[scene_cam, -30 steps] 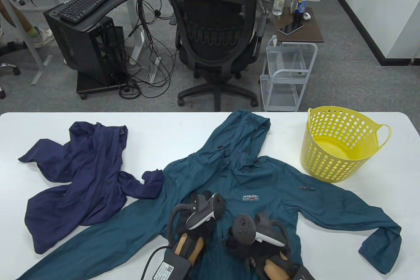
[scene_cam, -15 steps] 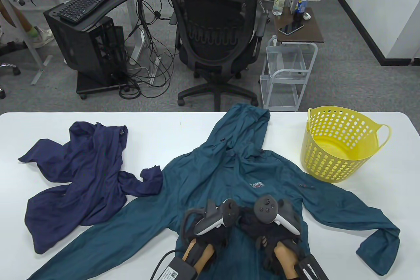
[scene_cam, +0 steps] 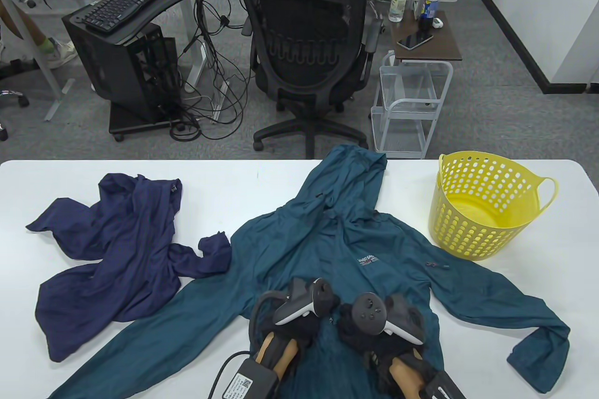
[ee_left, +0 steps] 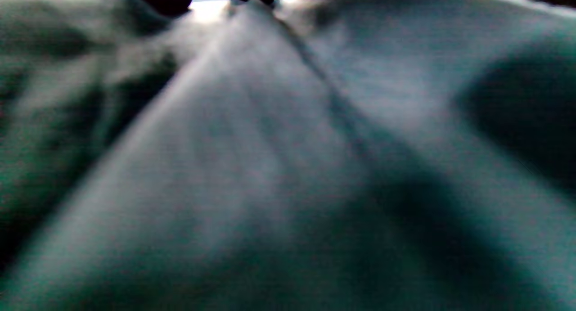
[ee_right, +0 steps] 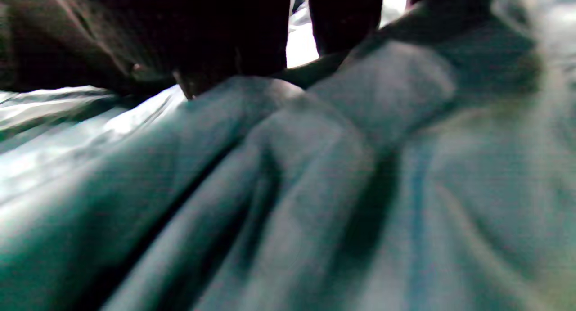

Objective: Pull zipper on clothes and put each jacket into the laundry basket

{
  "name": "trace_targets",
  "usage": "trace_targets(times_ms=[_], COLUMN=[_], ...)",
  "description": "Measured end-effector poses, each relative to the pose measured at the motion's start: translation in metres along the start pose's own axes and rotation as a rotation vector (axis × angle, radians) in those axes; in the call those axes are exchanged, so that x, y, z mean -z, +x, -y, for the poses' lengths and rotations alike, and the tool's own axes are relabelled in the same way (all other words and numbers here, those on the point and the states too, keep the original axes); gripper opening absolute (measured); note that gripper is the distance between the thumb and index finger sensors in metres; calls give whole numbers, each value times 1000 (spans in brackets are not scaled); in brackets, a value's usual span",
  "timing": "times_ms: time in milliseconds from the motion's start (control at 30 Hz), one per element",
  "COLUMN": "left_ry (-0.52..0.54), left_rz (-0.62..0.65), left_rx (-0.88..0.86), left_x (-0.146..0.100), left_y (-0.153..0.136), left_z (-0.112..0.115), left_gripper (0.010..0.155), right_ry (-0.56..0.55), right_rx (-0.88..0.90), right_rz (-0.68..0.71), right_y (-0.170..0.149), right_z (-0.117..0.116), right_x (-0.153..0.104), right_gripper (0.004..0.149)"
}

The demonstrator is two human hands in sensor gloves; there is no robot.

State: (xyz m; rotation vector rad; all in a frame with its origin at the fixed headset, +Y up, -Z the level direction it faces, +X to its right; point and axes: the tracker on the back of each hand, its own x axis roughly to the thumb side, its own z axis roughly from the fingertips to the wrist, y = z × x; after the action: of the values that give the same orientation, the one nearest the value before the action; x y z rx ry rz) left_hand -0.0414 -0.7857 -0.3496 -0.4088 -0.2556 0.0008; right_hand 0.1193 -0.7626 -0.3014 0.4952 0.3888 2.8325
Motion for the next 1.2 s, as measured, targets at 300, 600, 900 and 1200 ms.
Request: trace_targets(times_ms=[300, 600, 900, 1200], left_ry=[9, 131, 343, 184], left_rz=[-38, -58, -59, -29], left_rx=[-48, -62, -93, -57], left_x=[4, -5, -33, -24], left_y=[-26, -23, -3, 25], left_z=[0, -8, -31, -16], left_gripper=[52, 52, 51, 51], right_ry=[63, 101, 31, -66], right_rx=[-114, -19, 122, 197], right_rz=[98, 61, -80, -173], right_y=[40, 27, -9, -38], right_z=[-4, -10, -5, -3], right_x=[-11, -2, 16, 21], right_gripper=[45, 45, 45, 45])
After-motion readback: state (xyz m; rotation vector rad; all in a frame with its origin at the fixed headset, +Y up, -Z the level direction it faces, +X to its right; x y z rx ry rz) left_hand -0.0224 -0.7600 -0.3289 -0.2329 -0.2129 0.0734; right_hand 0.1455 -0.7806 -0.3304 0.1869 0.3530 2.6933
